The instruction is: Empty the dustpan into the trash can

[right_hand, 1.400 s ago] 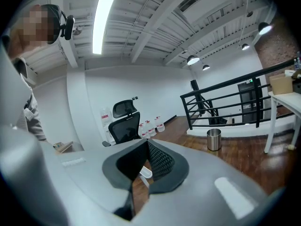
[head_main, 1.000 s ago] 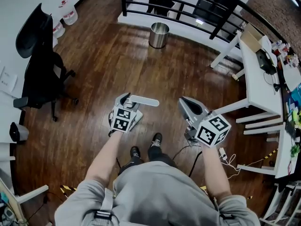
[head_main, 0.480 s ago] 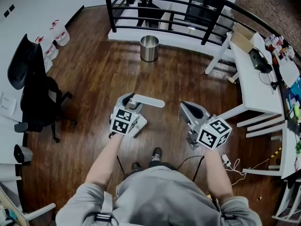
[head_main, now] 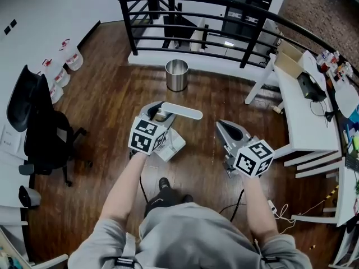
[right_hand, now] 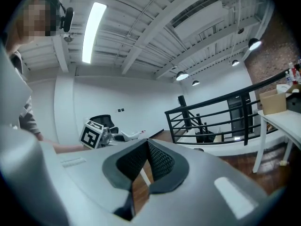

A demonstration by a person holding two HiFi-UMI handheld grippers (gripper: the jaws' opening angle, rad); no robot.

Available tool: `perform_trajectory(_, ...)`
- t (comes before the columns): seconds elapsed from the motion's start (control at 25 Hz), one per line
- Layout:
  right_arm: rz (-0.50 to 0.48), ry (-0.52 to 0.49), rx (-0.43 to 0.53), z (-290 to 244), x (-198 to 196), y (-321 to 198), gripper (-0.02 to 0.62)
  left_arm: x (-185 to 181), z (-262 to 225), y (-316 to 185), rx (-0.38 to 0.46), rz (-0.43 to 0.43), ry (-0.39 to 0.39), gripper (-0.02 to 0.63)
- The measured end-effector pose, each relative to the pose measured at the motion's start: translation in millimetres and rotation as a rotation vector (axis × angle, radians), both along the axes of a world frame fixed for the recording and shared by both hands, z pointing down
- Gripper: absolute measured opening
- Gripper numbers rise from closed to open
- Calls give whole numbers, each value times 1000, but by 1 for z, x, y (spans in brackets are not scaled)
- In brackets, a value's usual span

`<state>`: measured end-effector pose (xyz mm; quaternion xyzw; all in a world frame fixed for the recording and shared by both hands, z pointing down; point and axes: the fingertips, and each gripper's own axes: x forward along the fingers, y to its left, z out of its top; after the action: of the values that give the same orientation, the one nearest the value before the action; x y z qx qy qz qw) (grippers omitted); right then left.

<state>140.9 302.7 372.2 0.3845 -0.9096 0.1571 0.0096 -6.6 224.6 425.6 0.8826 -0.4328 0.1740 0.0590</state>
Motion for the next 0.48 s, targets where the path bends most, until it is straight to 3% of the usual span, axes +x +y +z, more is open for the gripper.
perform_trajectory(0.16, 13, 16, 17, -2, -10, -51, 0, 3, -22, -52, 28, 71, 13, 222)
perform_trajectory(0.48, 114, 170, 63, -7, -23, -175, 0, -1, -54, -164, 51, 224, 27, 222)
